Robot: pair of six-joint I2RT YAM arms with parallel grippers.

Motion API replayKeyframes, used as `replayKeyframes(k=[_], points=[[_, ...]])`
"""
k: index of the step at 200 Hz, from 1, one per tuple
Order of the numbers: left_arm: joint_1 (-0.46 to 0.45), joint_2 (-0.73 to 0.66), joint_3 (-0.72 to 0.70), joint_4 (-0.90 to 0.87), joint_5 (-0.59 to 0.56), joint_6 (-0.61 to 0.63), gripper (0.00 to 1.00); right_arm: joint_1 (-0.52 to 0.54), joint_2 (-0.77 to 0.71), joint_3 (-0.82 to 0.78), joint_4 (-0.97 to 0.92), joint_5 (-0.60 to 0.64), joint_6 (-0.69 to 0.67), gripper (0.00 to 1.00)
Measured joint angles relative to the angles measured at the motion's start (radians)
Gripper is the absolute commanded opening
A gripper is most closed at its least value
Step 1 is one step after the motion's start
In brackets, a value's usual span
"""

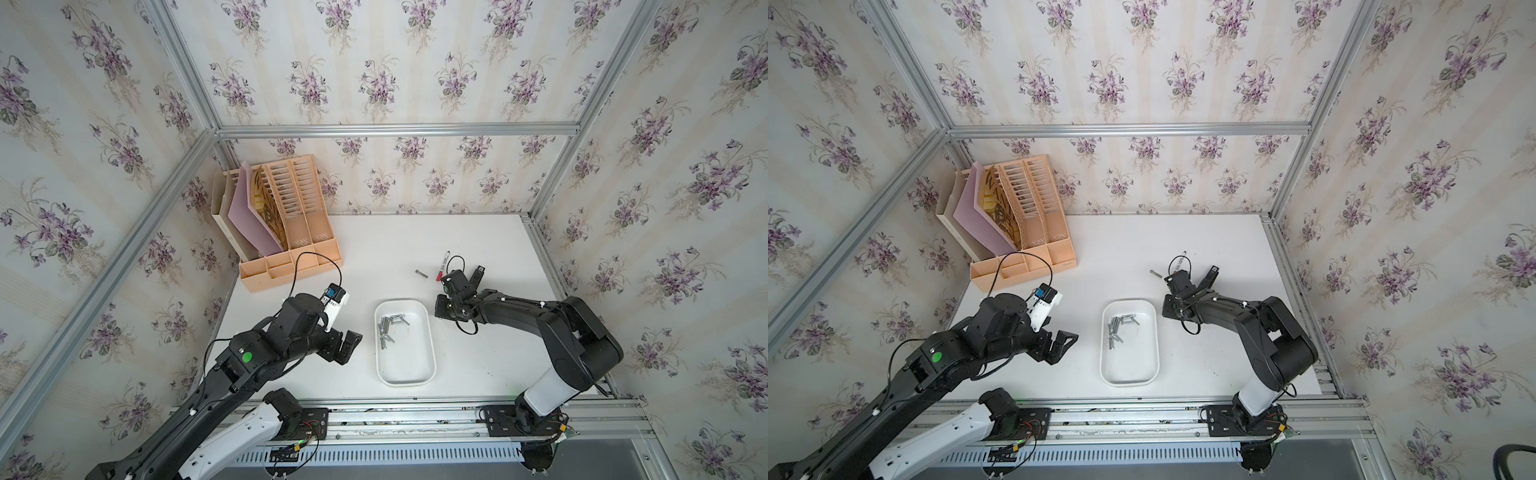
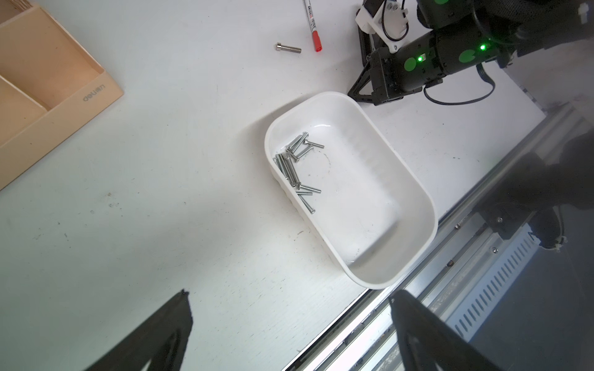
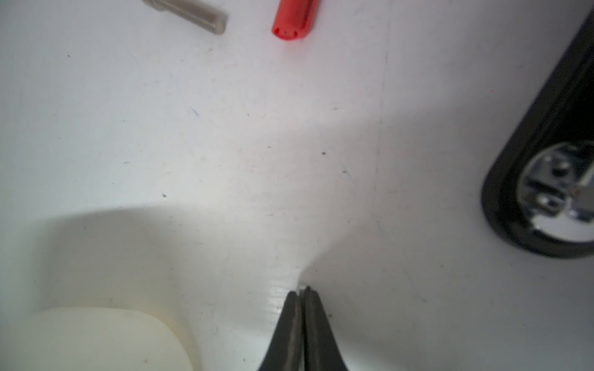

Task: Take out the screws from the storage box
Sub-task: Place the screw at the center of the board, then pick up the screw from the storage box.

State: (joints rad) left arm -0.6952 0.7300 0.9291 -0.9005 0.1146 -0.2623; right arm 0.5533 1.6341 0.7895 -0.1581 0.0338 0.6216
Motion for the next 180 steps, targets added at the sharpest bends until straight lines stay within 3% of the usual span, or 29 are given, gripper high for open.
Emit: replayKeyframes(k=[45, 111, 163, 180], points=[[-0.006, -0.015, -0.004, 0.007, 0.002, 0.000, 0.99, 0.006, -0.111, -0.034, -0.029, 0.030, -0.005, 0.35], [-0.010, -0.010, -0.011, 0.014, -0.005, 0.000, 0.99, 0.173, -0.325, -0.051, -0.005, 0.108, -0.078, 0.37], [-0.009, -0.033, -0.015, 0.023, -0.011, 0.004, 0.99, 0.253, -0.283, -0.047, 0.072, 0.047, -0.179, 0.39], [-0.009, -0.048, -0.016, 0.025, -0.011, 0.005, 0.99, 0.263, -0.225, -0.038, 0.082, 0.008, -0.200, 0.35]])
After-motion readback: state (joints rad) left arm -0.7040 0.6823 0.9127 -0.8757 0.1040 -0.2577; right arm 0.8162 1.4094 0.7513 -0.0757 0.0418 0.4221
